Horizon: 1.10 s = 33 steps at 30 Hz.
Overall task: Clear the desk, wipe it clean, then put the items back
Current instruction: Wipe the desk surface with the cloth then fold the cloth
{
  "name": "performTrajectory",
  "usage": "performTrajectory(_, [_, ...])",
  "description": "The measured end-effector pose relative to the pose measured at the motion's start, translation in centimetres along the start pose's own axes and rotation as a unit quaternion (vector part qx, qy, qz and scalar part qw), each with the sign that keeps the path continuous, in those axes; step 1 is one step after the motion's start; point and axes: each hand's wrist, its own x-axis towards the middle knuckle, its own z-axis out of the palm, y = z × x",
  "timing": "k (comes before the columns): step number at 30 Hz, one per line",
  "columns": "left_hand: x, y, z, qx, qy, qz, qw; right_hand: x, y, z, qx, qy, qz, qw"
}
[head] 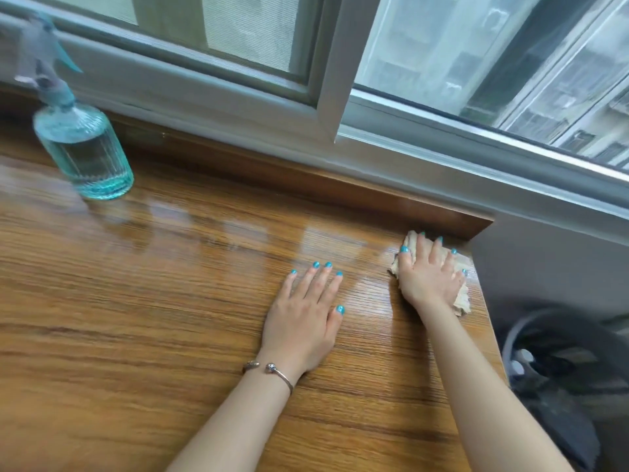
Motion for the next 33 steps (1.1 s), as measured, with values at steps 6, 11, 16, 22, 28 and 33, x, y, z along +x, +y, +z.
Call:
performTrajectory(6, [-0.7, -2.3, -3.0, -0.151, 0.038, -0.03, 0.987, -1.9, -1.7, 0.8, 0.038, 0.042, -0.059, 0.997])
performTrajectory(11, [-3.2, -13.7, -8.6, -0.117, 0.213, -0.116, 0.963, -2.7, -4.1, 0.6, -0.02, 0.029, 0.028, 0.999])
performTrajectory(16, [-4.4, -24.3, -11.7, -0.115, 0.285, -0.18, 0.935, -7.2, -19.0, 2.9, -0.008, 0.001, -0.024, 1.0])
performTrajectory(22, [-3.4, -30.1, -13.5, -0.146, 0.262, -0.152, 0.942, -13.6, -32.5, 5.2, 0.019, -0.047, -0.193, 0.98])
performTrajectory(28, [-4.2, -33.5, -11.0, -0.059, 0.124, -0.209, 0.968, -9.8, -22.4, 3.3, 0.025, -0.003, -0.028, 0.999])
performTrajectory(33, [-3.9, -34.8, -10.7, 0.033, 0.059, -0.24, 0.968, -11.6, -29.2, 4.2, 0.028, -0.011, 0.046, 0.999])
